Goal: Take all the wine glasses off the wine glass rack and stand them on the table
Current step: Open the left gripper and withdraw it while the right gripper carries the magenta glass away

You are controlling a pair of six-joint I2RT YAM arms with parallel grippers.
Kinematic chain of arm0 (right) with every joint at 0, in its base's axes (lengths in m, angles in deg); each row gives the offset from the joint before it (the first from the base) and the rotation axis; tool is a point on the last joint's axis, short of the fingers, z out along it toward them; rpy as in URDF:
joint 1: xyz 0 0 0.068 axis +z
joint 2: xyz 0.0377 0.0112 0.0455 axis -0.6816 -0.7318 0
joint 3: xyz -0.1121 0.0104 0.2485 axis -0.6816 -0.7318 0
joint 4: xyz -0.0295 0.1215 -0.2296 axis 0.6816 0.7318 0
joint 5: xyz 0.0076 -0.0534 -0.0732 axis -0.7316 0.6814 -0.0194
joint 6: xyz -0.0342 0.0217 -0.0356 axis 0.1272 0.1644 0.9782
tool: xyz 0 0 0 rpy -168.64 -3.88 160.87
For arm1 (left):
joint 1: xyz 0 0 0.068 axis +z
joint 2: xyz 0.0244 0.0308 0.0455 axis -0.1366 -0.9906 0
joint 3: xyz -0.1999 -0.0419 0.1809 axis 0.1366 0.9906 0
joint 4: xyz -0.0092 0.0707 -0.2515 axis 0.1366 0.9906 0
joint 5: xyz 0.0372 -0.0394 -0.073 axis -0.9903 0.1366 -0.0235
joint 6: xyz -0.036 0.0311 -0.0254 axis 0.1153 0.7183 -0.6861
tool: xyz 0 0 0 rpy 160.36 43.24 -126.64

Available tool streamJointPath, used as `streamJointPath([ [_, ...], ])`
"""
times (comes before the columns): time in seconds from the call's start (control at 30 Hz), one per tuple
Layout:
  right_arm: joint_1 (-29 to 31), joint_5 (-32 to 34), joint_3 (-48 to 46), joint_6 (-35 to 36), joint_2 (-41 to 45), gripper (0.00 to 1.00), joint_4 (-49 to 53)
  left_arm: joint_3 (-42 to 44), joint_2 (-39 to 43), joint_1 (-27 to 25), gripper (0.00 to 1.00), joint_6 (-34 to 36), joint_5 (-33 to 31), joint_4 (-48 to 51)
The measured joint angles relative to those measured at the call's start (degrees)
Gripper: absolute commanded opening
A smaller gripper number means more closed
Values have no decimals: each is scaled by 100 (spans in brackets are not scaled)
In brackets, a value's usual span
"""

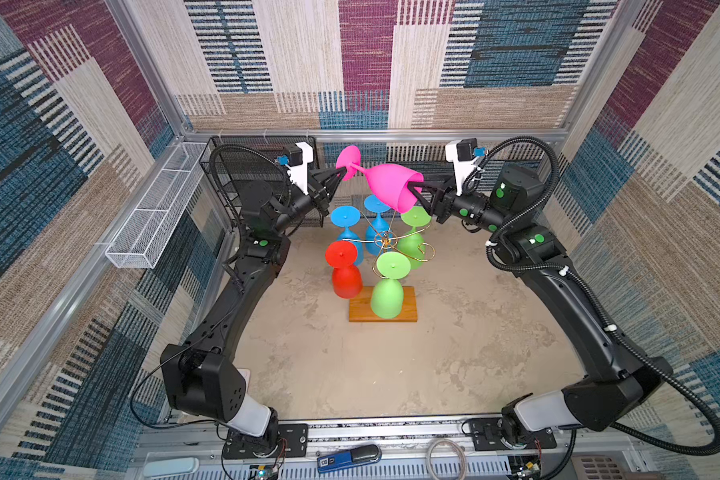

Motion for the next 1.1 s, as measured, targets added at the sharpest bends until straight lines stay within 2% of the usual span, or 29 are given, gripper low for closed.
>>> streamJointPath([
  [0.1,4,-138,26,-33,-55,10,-13,2,0,9,0,-2,-2,2],
  [0.17,4,-118,44,-96,-72,4,-15,2,0,9,0,0,0,0],
  [0.3,-9,-116,59,-118,-87,1,-4,9,0,-2,2,2,-22,0],
  [0.57,-4,-33,116,-157,-11,0,46,70,120,-7,24,2,-52,2],
  [0.7,0,179,199,-144,127,0,151,142,240,-2,30,68,-170,44],
  [0.87,-7,739,380,-22,313,0,422,289,411,90,50,109,-498,85],
  [1.1,-70,2055,616,166,632,0,1150,717,765,295,57,107,-962,109],
])
